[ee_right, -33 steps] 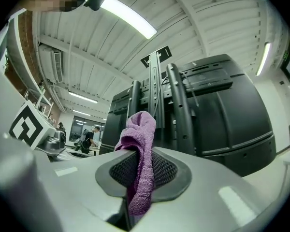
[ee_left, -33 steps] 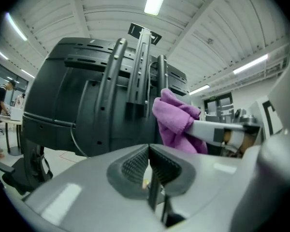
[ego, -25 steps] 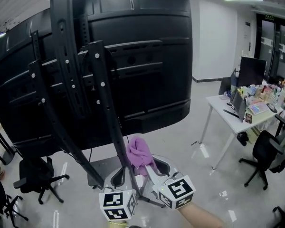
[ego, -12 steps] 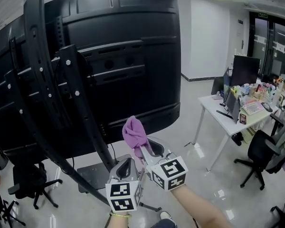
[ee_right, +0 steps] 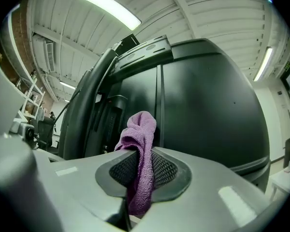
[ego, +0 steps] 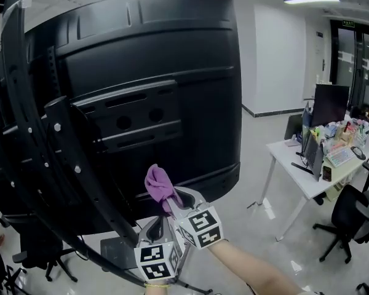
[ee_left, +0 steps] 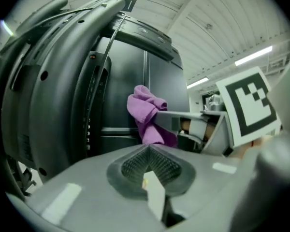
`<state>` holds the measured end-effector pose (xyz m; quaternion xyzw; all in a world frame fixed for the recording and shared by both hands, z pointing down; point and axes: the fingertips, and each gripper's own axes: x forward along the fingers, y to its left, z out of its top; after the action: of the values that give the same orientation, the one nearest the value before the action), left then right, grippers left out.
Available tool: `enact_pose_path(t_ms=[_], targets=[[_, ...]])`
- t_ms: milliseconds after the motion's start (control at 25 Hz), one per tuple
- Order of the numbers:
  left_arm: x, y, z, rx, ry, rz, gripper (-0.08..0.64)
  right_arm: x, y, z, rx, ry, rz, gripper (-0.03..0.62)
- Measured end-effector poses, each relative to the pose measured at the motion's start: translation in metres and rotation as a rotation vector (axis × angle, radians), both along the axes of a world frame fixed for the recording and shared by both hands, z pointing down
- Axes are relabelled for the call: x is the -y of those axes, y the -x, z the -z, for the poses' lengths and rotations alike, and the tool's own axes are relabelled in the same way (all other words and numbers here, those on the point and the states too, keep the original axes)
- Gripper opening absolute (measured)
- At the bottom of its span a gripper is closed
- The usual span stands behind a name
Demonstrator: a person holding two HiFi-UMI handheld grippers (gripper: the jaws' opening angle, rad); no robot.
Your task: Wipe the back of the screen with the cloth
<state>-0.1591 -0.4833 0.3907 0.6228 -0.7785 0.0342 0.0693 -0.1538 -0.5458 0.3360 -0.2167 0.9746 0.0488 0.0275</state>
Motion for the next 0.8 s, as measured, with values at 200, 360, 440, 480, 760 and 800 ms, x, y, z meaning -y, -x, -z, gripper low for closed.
enact_pose_path(t_ms=[200,360,440,480,760,800], targets=[[0.037,-0.002,0.006,-0.012,-0.015,-0.004,0.008,0.043,-0.025,-0.005,0.015,-0.002,-0.018,0.054],[0.073,-0.026,0.006,-0.015,-0.022,-0.058,0.008,0.091,-0.074,-0.016,0.028,0.03,-0.108,0.054],[0.088,-0.041,0.007,-0.008,-0.022,-0.091,0.008,0.113,-0.099,-0.02,0.022,0.026,-0.156,0.054],[0.095,-0.048,0.007,-0.005,-0.022,-0.106,0.008,0.123,-0.111,-0.02,0.018,0.019,-0.183,0.054],[0.124,-0.079,0.012,0.021,-0.021,-0.173,0.008,0.177,-0.174,-0.025,0.017,0.031,-0.34,0.054],[0.125,-0.081,0.014,0.026,-0.019,-0.176,0.008,0.178,-0.179,-0.023,0.021,0.031,-0.35,0.054]])
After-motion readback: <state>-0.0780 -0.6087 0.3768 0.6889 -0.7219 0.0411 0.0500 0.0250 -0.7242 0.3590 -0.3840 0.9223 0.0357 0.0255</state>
